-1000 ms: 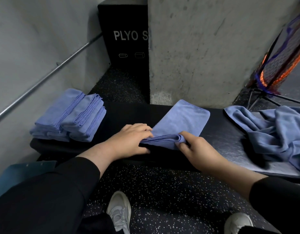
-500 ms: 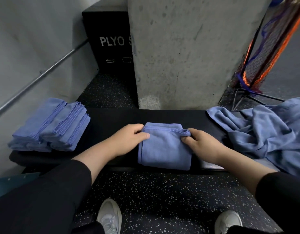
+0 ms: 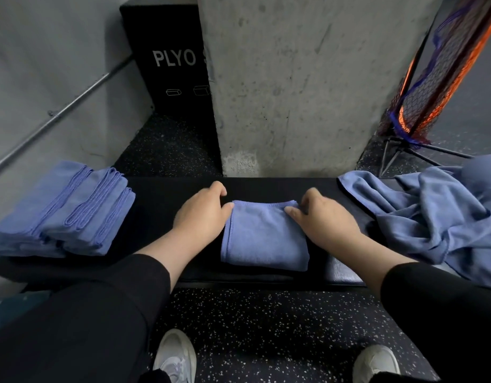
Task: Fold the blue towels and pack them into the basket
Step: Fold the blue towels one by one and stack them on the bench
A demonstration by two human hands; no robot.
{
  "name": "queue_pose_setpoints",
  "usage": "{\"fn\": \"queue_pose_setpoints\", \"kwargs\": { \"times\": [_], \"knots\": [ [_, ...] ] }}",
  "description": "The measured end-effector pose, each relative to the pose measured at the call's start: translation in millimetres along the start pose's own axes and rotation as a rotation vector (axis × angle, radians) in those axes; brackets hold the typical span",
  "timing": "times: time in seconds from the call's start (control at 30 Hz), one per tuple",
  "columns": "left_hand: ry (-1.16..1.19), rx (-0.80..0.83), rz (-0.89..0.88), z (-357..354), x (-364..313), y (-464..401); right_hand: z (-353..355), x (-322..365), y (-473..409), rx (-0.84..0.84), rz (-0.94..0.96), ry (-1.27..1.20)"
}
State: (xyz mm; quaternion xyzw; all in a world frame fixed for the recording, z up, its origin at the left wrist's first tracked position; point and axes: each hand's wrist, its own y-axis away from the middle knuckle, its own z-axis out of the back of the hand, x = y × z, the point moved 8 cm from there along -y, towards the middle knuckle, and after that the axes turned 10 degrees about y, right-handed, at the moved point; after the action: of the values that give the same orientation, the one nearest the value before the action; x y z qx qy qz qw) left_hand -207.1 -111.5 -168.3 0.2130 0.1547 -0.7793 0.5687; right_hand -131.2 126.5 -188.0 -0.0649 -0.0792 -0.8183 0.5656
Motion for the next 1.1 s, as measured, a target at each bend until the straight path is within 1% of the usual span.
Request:
{"fn": "queue_pose_setpoints", "kwargs": {
  "times": [0.03, 0.07, 0.1, 0.13, 0.17, 0.2, 0.23, 0.27, 0.33, 0.37, 0.4, 0.47, 0.57, 0.63, 0.7, 0.77, 0.83, 0.9, 0.97, 1.03, 1.1],
  "knots": [
    [0.017, -0.029, -0.067, 4, -5, 2, 10, 3, 1, -0.103, 0.040, -0.012],
    [0.045, -0.049, -0.165, 7, -11, 5, 21, 10, 4, -0.216, 0.121, -0.030],
    [0.058, -0.051, -0.282, 8, -20, 10, 31, 20, 10, -0.318, 0.237, -0.047],
    [0.042, -0.019, -0.384, 6, -29, 16, 38, 32, 18, -0.385, 0.360, -0.057],
    [0.005, 0.041, -0.449, -1, -34, 22, 39, 43, 28, -0.402, 0.463, -0.058],
    [-0.048, 0.112, -0.480, -11, -36, 28, 33, 50, 37, -0.384, 0.541, -0.040],
    [-0.117, 0.191, -0.484, -24, -35, 34, 20, 55, 45, -0.325, 0.591, -0.002],
    [-0.186, 0.264, -0.471, -36, -31, 39, 2, 58, 51, -0.209, 0.607, 0.050],
    [-0.274, 0.384, -0.411, -58, -17, 43, -35, 50, 59, 0.071, 0.566, 0.153],
    [-0.283, 0.417, -0.380, -62, -13, 43, -46, 44, 59, 0.164, 0.547, 0.185],
    [-0.280, 0.432, -0.358, -63, -10, 42, -50, 39, 57, 0.214, 0.538, 0.197],
    [-0.270, 0.442, -0.323, -63, -5, 41, -48, 32, 52, 0.240, 0.522, 0.192],
    [-0.252, 0.462, -0.285, -64, 1, 40, -41, 23, 49, 0.207, 0.530, 0.137],
    [-0.261, 0.445, -0.287, -63, 0, 40, -30, 17, 54, 0.084, 0.589, 0.067],
    [-0.273, 0.386, -0.312, -58, -5, 40, -23, 14, 65, -0.059, 0.697, 0.034],
    [-0.279, 0.316, -0.388, -50, -14, 42, -27, 8, 73, -0.072, 0.731, 0.026],
    [-0.233, 0.289, -0.484, -44, -22, 47, -33, 5, 76, -0.055, 0.699, 0.014],
    [-0.185, 0.285, -0.555, -39, -26, 53, -29, 4, 75, -0.093, 0.663, -0.023],
    [-0.181, 0.298, -0.573, -39, -26, 59, -20, 7, 72, -0.140, 0.620, -0.051],
    [-0.200, 0.301, -0.561, -40, -23, 63, -13, 10, 67, -0.148, 0.564, -0.071],
    [-0.185, 0.256, -0.567, -39, -24, 64, -7, 11, 63, -0.142, 0.533, -0.074]
  ]
}}
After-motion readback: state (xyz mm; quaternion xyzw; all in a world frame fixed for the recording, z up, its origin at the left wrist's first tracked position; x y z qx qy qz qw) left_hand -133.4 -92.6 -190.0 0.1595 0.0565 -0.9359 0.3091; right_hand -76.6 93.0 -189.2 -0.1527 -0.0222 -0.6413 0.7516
